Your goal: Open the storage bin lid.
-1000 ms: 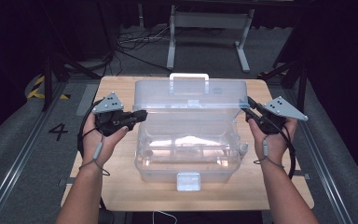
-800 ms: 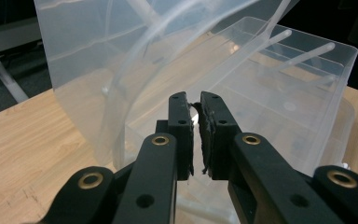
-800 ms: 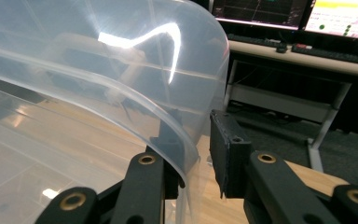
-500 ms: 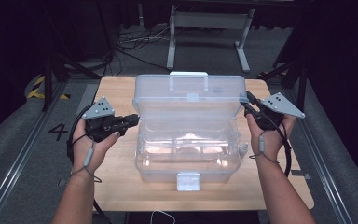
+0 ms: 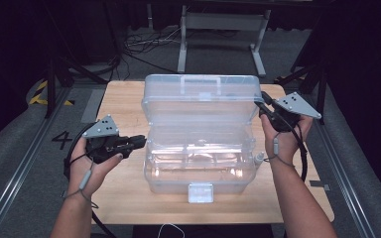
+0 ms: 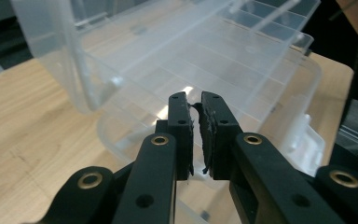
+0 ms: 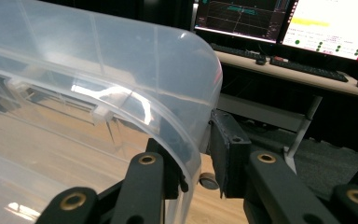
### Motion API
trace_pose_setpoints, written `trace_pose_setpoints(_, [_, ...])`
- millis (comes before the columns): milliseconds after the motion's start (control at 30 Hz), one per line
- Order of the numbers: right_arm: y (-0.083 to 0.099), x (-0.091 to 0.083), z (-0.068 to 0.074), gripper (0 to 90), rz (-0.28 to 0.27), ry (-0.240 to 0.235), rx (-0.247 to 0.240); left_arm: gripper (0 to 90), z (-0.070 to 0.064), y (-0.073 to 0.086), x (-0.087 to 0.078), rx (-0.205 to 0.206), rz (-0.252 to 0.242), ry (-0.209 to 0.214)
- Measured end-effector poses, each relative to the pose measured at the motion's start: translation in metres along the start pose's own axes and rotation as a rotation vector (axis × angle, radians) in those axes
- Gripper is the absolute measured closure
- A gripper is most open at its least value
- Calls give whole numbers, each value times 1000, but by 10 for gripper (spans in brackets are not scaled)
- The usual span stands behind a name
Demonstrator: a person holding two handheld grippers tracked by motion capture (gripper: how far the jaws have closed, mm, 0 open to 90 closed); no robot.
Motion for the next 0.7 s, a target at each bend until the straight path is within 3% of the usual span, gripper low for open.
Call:
trace_pose_setpoints(267, [-5,6,-3,758,7,16,-3,827,-5,11,6,8,44,39])
trace_pose_setpoints(567, [-7,14,-8,786,35,23,-8,818,-19,17,13,61,103,114])
trace_pose_setpoints(700, [-7,18,-10,794,54,3,5,804,-26,20,18,82,134,160])
Point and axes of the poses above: each handheld gripper's, and its own axes: x roughly forward along the jaws, y roughly out of its underside, z roughly to its left, the point moved 9 cm from there along x, roughly forward along the jaws, and after that the axes turned 15 degrees about z, right-handed, at the moved point
